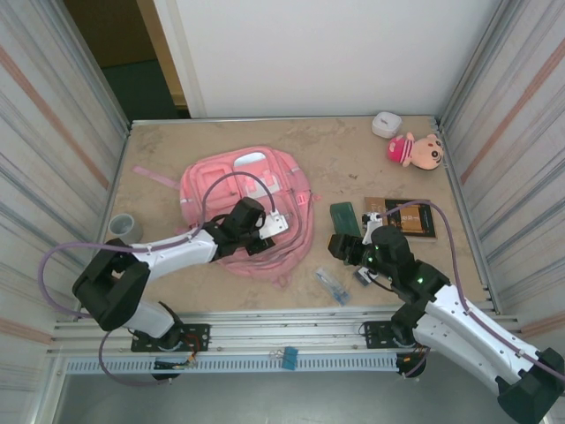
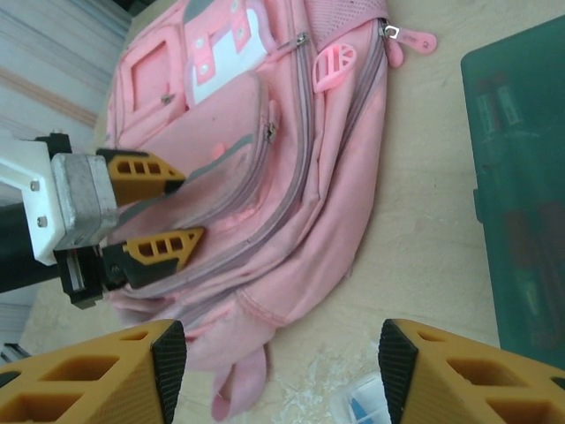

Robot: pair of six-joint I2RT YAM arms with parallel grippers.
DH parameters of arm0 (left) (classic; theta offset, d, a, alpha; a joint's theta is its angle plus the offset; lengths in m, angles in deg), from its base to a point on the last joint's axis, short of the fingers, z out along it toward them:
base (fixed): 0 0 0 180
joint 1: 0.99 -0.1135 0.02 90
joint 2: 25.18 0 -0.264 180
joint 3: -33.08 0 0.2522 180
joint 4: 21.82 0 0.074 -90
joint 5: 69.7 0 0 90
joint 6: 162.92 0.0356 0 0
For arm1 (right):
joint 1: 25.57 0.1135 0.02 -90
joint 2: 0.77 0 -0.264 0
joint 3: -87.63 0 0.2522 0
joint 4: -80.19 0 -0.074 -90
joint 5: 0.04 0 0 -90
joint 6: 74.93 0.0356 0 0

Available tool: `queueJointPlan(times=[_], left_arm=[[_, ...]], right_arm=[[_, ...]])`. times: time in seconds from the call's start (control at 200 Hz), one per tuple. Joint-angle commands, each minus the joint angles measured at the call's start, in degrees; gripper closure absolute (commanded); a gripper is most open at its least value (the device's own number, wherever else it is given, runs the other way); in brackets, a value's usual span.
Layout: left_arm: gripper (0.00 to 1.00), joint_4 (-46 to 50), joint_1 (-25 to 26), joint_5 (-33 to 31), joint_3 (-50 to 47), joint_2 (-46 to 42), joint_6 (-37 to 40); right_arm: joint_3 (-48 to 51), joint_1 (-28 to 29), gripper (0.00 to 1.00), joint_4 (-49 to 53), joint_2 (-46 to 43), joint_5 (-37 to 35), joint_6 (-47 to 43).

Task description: Pack the student bag

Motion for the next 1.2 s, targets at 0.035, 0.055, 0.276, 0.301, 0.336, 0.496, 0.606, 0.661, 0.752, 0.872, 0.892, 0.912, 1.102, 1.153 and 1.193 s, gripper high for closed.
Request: queueJointPlan(times=[0.035, 0.055, 0.276, 0.301, 0.336, 0.496, 0.606, 0.661, 0.752, 0.872, 0.892, 0.912, 1.102, 1.153, 1.193], left_arm=[[0.84, 0.37, -0.23, -1.08, -0.11, -3.32, 0.47], [0.88, 1.0, -0.22, -0.42, 0.06, -4.29, 0.62], [1.0, 6.26, -6.43, 16.19, 1.62, -16.74, -0.94], [1.0, 6.55, -7.41, 18.13, 1.47, -18.08, -1.02], [1.0, 6.91, -9.15, 21.23, 1.29, -19.91, -0.95], [1.0, 9.58, -15.39, 33.4, 0.2, -26.5, 1.37], [1.0, 14.65, -17.67, 39.13, 0.99, -28.92, 5.35], [1.0, 17.13, -18.23, 40.49, 1.4, -29.55, 7.68], [1.0, 19.44, -19.3, 42.53, 1.71, -30.59, 10.29], [1.0, 20.91, -21.07, 46.12, 1.71, -31.97, 13.29], [1.0, 21.2, -21.33, 46.57, 1.7, -32.17, 13.71], [1.0, 21.52, -21.67, 46.93, 1.79, -32.27, 13.88], [1.0, 25.09, -26.55, 51.96, 2.92, -32.66, 17.03], [1.0, 26.08, -27.44, 52.79, 3.28, -32.66, 18.17], [1.0, 26.81, -27.75, 52.9, 3.51, -32.66, 18.9]], right_arm=[[-0.34, -0.46, 0.31, 0.59, 0.03, -1.59, -4.36], [-0.26, -0.49, 0.31, 0.36, 0.17, -1.95, -4.35], [-0.23, -0.62, 0.31, -4.33, 3.34, -2.56, -15.14], [-0.42, -0.62, 0.3, -4.8, 3.78, -2.54, -17.08], [-0.79, -0.76, 0.3, -5.2, 4.51, -2.57, -19.15], [-1.55, -3.04, 0.33, -9.36, 8.79, 2.95, -29.88], [-2.25, -6.01, 0.34, -11.95, 13.03, 9.79, -33.12], [-2.58, -7.33, 0.35, -13.64, 15.15, 13.08, -34.71], [-2.71, -8.43, 0.36, -16.6, 18.54, 17.53, -37.92], [-3.41, -9.26, 0.39, -19.18, 23.18, 20.93, -42.21], [-3.42, -9.45, 0.39, -19.51, 23.87, 21.4, -42.77], [-3.5, -9.72, 0.4, -19.9, 24.49, 22.04, -43.54], [-3.75, -11.56, 0.41, -23.03, 29.01, 27.02, -47.87], [-3.77, -11.86, 0.41, -23.57, 30.08, 28.16, -49.34], [-3.92, -11.91, 0.41, -23.85, 30.98, 28.99, -50.71]])
